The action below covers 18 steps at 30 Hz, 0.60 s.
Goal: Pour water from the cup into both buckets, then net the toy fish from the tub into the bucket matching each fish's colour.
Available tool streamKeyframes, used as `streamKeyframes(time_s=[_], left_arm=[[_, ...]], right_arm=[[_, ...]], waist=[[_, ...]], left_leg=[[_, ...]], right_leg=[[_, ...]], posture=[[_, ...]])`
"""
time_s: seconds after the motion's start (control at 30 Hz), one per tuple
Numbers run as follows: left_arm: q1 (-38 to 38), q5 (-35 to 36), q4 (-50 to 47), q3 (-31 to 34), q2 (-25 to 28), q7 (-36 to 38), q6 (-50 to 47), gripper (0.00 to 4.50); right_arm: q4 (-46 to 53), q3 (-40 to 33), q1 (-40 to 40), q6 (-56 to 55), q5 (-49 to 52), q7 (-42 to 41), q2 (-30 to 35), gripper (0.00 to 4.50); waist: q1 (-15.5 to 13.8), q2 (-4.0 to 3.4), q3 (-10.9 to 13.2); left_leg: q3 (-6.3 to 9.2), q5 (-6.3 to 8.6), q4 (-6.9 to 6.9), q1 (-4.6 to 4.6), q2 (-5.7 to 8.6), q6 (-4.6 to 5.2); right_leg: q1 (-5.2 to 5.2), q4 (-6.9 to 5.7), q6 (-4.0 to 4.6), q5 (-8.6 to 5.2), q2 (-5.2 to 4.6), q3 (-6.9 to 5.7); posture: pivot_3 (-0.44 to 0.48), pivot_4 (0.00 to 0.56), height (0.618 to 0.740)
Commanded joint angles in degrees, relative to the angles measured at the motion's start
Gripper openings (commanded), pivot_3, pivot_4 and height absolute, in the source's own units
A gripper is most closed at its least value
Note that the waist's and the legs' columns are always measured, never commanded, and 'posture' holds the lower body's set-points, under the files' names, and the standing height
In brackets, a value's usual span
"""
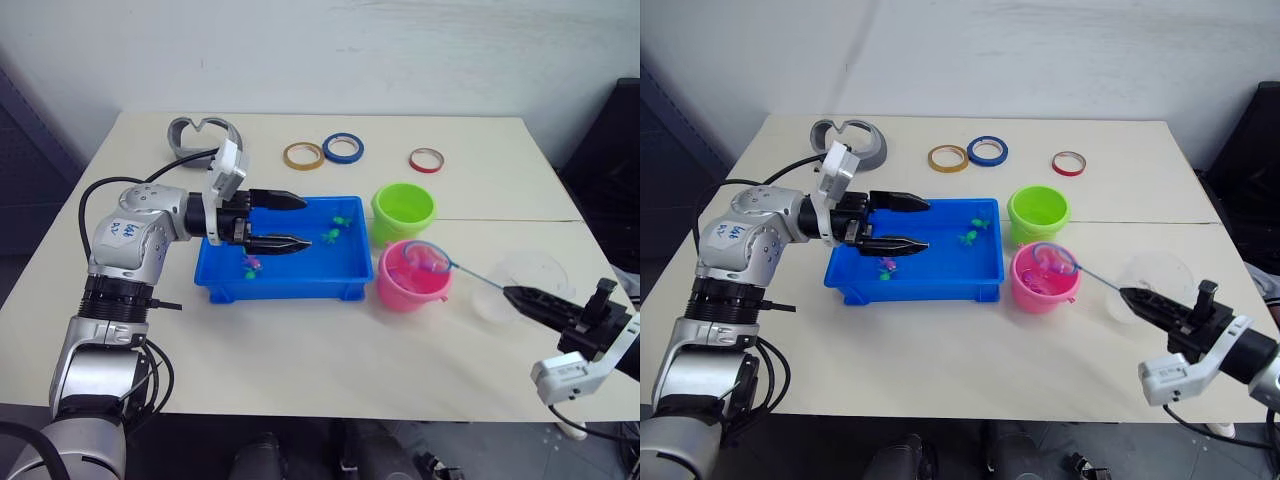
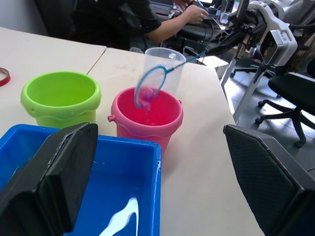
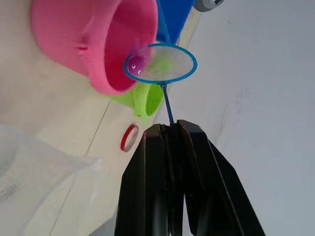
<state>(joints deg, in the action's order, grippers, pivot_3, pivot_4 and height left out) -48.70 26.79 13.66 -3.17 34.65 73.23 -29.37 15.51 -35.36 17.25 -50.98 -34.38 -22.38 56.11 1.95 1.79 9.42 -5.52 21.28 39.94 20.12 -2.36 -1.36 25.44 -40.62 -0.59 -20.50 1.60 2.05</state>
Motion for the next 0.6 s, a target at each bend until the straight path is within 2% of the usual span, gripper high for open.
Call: streamKeyframes(time_s=[0.03, 0.6], left_arm=[[-0.45, 0.33, -1.52, 1.15, 0.03, -0.04, 0.69, 4.47], [-0.30, 0.05, -1.27, 1.17, -0.66, -0.41, 1.96, 4.47]], right_arm=[[1.81, -0.53, 1.46, -1.46, 0.73, -0.18, 0.33, 0.00], [0.75, 0.49, -0.72, 0.00, -0.46, 0.93, -0.08, 0.00]], waist=[[-0.16, 0.00, 0.00], [-0.20, 0.00, 0.00]], left_leg=[[0.01, 0.00, 0.00, 0.00, 0.00, 0.00], [0.01, 0.00, 0.00, 0.01, 0.00, 0.00]], right_leg=[[0.00, 0.00, 0.00, 0.00, 0.01, -0.01], [0.00, -0.01, 0.00, 0.00, 0.02, 0.00]], posture=[[0.000, 0.150, 0.740], [0.000, 0.150, 0.740]])
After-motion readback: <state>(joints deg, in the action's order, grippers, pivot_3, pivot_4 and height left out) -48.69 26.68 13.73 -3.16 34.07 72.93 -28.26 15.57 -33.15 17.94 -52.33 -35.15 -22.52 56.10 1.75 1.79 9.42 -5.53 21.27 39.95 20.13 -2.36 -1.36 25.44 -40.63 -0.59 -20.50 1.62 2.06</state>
